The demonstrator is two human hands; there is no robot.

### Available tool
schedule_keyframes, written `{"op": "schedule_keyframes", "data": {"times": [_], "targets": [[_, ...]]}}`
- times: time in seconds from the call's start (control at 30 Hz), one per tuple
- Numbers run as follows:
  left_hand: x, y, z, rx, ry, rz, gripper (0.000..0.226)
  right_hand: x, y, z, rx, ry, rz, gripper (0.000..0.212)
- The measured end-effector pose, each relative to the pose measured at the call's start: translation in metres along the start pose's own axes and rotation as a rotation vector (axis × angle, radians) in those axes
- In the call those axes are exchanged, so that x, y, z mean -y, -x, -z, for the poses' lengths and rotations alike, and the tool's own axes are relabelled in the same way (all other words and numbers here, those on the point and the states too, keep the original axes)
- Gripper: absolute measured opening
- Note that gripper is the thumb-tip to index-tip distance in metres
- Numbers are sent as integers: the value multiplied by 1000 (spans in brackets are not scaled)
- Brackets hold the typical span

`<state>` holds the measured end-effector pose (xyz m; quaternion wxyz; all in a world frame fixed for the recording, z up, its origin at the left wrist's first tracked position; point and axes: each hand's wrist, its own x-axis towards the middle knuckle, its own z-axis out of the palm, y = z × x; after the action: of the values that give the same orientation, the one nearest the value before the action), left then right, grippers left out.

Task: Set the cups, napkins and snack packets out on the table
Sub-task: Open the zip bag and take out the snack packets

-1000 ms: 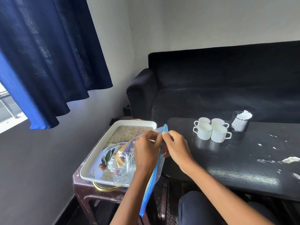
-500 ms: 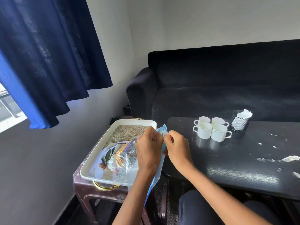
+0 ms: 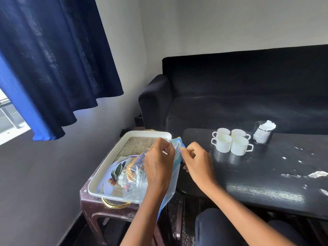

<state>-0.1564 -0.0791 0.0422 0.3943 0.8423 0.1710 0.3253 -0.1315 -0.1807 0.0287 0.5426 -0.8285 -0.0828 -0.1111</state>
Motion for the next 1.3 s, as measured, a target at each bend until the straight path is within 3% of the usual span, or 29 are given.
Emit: {"op": "schedule_keyframes", "data": {"times": [0.23,0.47,0.63,0.8,0.97,1.13,1.3], "targets": [[-2,1,5,53,111,61,13,7,12,0,218,-211,-210,9],[-3,18,19,186,-88,53,13,8,9,5,116,-336,-264,9],[-5,30,20,148,-94,14,18,6,11,2,102,-374,-270,12],[-3,30,17,103,-27,99,14,1,14,-1,67,-353,-293,13],[6,18,28,-57,7,142,10,-7,13,4,-22,-340,-347,14],[13,18,31,7,59,147,11,-8,19,5,70,-444,-398,4],[7,22,24,17,99,121,11,3,34,-5,221,-443,-406,14]]}}
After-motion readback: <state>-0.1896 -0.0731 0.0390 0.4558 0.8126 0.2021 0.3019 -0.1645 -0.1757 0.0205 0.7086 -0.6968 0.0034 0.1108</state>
